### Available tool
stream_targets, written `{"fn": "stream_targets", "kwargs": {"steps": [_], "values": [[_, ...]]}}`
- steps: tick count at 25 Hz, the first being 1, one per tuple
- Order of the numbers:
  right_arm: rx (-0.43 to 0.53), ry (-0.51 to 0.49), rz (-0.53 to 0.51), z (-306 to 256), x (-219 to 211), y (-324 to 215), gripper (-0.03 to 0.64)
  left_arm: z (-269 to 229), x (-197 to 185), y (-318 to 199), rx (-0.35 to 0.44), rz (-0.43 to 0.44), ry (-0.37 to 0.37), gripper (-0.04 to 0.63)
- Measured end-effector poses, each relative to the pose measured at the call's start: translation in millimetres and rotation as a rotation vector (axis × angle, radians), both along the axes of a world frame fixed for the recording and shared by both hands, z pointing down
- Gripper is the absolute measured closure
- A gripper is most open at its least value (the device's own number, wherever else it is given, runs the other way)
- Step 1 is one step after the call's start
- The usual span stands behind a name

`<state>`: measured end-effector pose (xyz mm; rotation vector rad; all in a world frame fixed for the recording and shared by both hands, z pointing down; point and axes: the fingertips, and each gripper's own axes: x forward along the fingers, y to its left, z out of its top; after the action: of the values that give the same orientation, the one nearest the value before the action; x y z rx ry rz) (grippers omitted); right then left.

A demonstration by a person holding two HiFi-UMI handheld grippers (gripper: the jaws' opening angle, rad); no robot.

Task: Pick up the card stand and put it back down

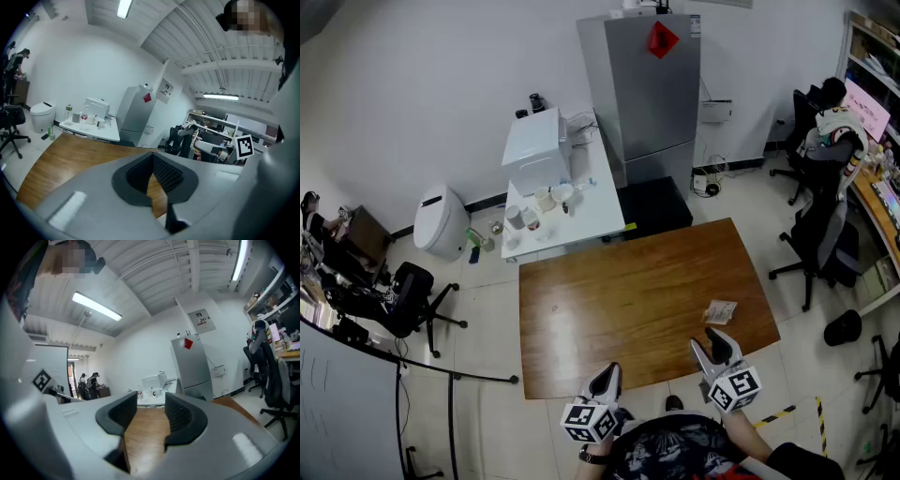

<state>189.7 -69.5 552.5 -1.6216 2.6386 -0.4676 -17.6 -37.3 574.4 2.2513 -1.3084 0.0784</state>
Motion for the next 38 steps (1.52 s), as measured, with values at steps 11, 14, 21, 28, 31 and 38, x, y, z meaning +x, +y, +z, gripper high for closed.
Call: {"fn": "stream_targets", "kwargs": {"steps": [11, 14, 21, 28, 31, 38], "values": [[-0.263, 0.329, 0.239, 149.2, 90.2, -48.1, 0.288, 17.2, 21.6, 12.2, -0.031, 0.01, -0.033, 0.6], [-0.398, 0.348, 0.339, 200.2, 123.9, -60.7, 0.267, 20.5, 19.9, 13.1, -0.044, -0.002, -0.043, 0.6], [-0.688, 0.286, 0.401, 301.1, 143.1, -89.0, 0.074, 21.0, 19.1, 12.1, -0.065, -0.032, -0.066, 0.6], [-0.753, 0.263, 0.437, 340.2, 146.7, -114.4, 0.055, 20.6, 22.1, 19.4, -0.066, -0.033, -0.089, 0.6], [-0.743, 0.268, 0.439, 349.0, 150.4, -125.5, 0.075, 23.7, 24.5, 24.3, -0.076, -0.028, -0.087, 0.6], [-0.679, 0.327, 0.351, 340.3, 132.2, -111.3, 0.087, 27.9, 18.1, 29.5, -0.073, -0.046, -0.088, 0.6]]}}
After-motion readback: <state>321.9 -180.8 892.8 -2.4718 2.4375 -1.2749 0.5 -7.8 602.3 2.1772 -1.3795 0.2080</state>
